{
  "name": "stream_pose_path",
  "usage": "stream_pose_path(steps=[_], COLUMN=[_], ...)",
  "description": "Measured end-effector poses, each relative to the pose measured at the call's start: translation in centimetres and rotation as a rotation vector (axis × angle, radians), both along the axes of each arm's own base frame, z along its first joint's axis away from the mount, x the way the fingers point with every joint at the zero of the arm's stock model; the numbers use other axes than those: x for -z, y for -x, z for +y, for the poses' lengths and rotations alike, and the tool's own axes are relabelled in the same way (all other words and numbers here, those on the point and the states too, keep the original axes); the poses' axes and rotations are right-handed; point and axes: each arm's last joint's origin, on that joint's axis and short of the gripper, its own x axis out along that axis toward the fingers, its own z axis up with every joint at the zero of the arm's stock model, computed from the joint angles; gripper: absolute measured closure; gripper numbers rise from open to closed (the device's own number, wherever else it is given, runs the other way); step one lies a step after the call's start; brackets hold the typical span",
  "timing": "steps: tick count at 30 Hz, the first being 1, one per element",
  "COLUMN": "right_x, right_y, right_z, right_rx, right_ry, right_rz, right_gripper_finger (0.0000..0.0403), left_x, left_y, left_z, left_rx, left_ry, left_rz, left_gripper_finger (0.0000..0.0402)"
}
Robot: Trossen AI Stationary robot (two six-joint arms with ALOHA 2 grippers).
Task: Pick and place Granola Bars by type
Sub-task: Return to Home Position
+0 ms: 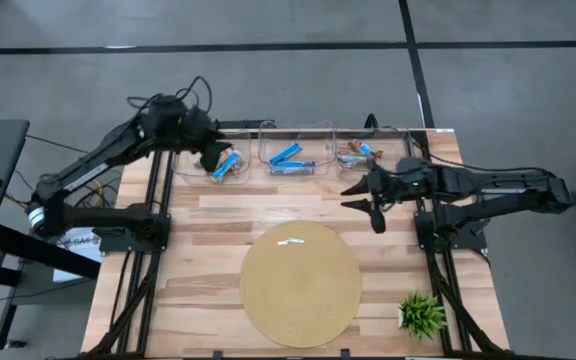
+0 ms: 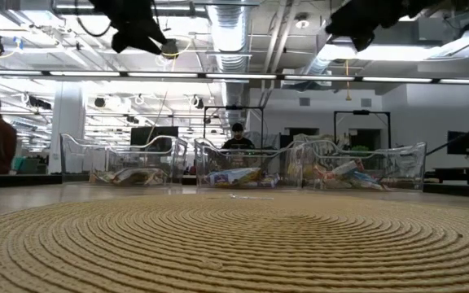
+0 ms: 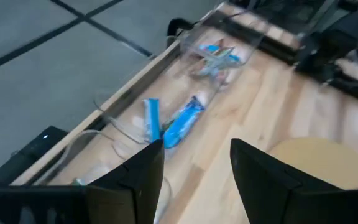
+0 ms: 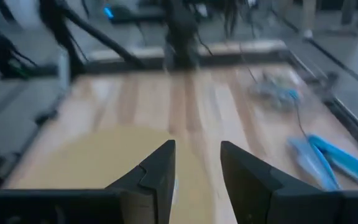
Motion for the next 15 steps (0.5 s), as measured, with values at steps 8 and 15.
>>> stream_pose_path(steps=[8,15], right_x=[1.4,3.5], right_y=[2.1,2.9], right_z=[0.2,0.7], right_rx=[-0.01,-0.119], right_ry=[-0.064,-0.08], right_rz=[-0.196,-0.373], right_gripper_finger=[0.028,0.028], left_x=[0.2,0.3], left_y=[2.2,2.5], left_z=[-1.7,-1.9], left_rx=[0.007,0.025], left_ry=[-0.012,-0.035], left_rz=[-0.061,-0.044], left_gripper_finger=[0.0223,0.0223])
